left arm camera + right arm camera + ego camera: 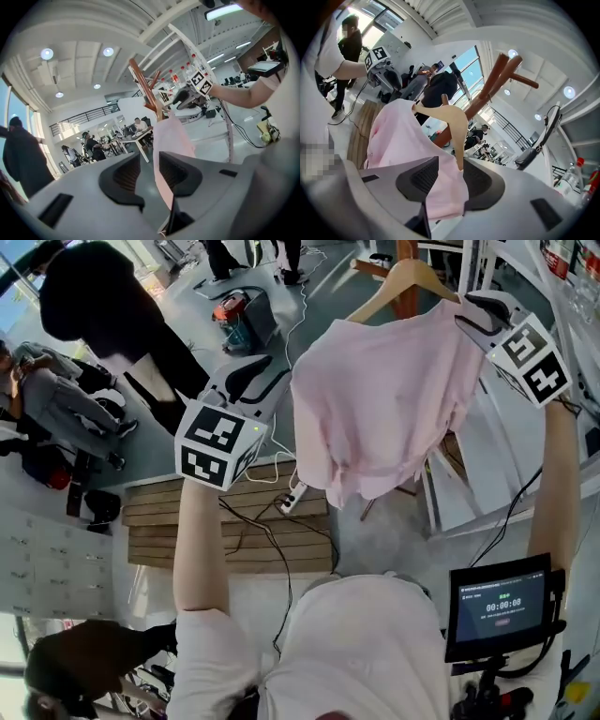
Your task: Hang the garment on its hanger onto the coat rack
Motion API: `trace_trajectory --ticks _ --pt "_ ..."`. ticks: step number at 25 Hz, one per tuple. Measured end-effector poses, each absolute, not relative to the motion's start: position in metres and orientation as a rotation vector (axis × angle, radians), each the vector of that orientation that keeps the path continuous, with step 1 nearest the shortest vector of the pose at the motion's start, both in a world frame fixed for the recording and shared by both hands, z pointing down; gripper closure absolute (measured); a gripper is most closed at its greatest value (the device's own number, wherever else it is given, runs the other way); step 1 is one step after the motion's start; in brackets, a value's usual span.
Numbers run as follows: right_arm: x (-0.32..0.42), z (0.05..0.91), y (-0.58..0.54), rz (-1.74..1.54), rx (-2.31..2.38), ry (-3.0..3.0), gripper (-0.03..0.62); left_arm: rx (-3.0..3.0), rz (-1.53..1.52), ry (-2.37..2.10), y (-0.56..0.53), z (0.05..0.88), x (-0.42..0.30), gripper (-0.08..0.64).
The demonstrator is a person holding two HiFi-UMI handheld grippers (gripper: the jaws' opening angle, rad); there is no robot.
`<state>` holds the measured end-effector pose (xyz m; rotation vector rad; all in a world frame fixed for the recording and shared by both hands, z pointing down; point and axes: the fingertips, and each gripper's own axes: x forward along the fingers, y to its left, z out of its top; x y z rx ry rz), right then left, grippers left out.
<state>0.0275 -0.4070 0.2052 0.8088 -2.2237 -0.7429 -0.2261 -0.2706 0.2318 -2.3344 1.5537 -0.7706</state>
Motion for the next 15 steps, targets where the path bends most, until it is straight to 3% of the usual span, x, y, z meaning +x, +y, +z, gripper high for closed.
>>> trace_trajectory --ticks 6,11,15 --pt "0.012 0.198 -0.355 -0.836 0.878 -2.401 0.443 -2.255 -0.54 1.695 -0.23 0.225 -0.228 0.468" --pt "-0.021 0.208 -0.308 -0.736 0.778 -2.66 0.445 -2.266 -0.374 1.76 -0.205 0.23 -0.215 0.547" --pt "-0.043 0.231 -0.279 -0.625 0.717 -2.79 0.445 -2.341 -0.278 1.809 -0.195 0.248 -0.2 0.554"
